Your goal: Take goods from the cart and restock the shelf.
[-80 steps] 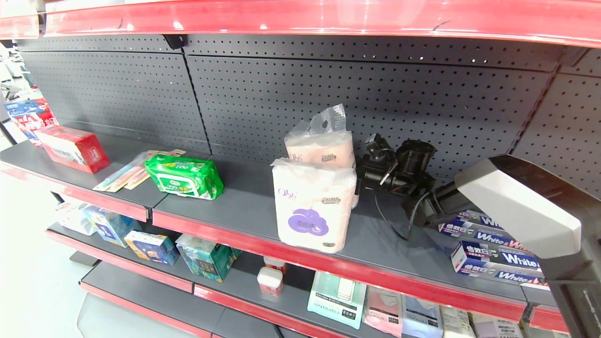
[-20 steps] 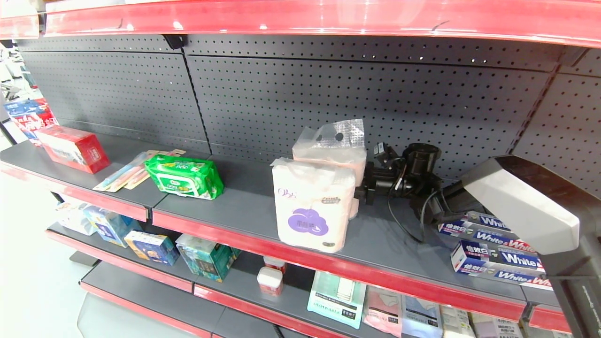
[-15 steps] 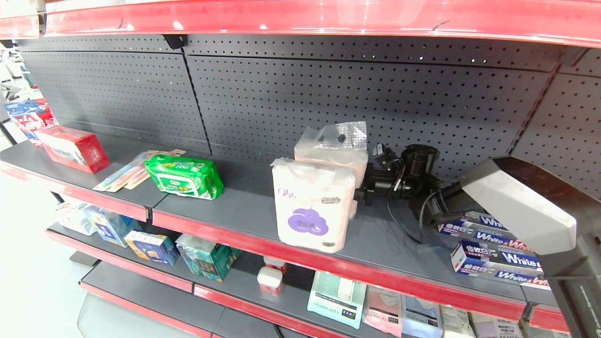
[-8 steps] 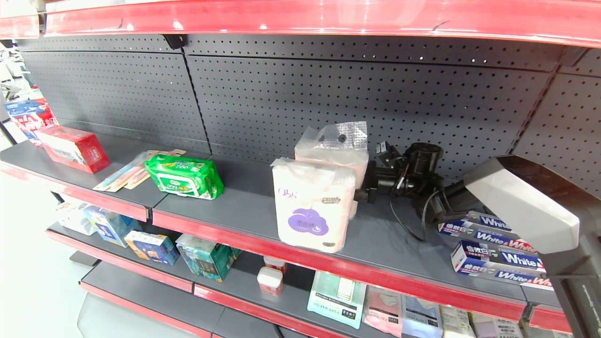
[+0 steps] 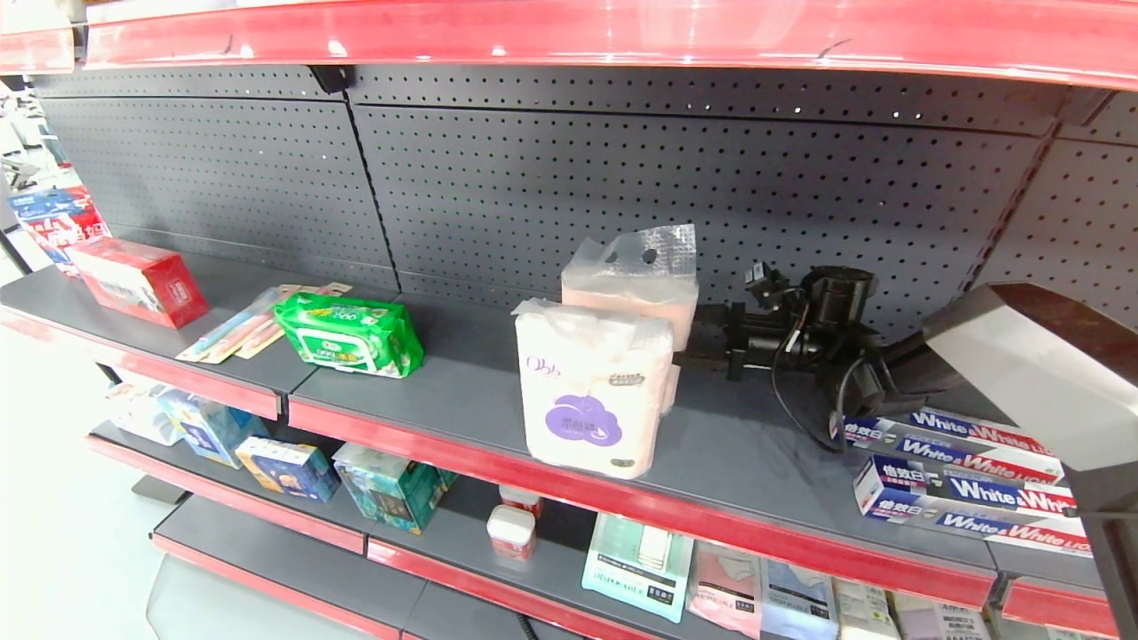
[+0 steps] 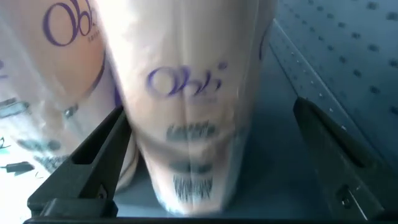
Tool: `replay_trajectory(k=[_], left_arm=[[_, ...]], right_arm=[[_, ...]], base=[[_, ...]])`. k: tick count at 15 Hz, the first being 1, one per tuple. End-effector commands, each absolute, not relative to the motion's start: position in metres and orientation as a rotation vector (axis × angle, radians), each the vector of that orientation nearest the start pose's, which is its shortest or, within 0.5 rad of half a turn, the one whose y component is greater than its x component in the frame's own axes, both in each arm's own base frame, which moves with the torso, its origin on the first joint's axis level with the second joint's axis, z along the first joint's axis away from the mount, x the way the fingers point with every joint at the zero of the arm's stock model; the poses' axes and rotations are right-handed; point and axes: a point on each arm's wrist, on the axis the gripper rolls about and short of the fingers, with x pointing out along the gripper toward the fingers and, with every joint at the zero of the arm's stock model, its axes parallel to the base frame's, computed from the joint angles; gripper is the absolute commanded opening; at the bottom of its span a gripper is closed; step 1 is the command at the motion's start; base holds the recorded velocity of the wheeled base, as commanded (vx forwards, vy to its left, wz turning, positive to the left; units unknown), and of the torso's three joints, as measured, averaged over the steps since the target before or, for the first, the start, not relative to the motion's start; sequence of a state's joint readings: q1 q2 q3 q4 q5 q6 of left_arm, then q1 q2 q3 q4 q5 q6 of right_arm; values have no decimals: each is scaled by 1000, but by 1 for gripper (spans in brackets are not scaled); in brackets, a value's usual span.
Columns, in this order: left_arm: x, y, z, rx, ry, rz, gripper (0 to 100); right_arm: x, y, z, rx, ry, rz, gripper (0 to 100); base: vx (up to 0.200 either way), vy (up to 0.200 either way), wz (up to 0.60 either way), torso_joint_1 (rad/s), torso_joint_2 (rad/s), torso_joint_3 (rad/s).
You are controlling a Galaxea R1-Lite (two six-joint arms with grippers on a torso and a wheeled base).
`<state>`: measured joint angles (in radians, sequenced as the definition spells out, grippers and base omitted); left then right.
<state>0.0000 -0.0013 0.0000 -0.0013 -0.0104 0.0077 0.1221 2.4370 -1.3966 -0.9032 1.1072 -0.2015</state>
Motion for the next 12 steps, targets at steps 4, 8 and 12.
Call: replay_trajectory(k=[4, 8, 12], left_arm=[[-23, 0, 76, 8, -2, -11, 100], [-23, 0, 76, 8, -2, -11, 100], [-23, 0, 76, 8, -2, -11, 100]], right_arm=[[457, 48, 82, -104, 9, 1180, 100], [443, 27, 88, -89, 35, 1134, 100], [427, 4, 95, -76, 56, 1081, 100]], base=[[0, 0, 0, 0, 0, 0], [0, 0, 0, 0, 0, 0], [0, 0, 0, 0, 0, 0]])
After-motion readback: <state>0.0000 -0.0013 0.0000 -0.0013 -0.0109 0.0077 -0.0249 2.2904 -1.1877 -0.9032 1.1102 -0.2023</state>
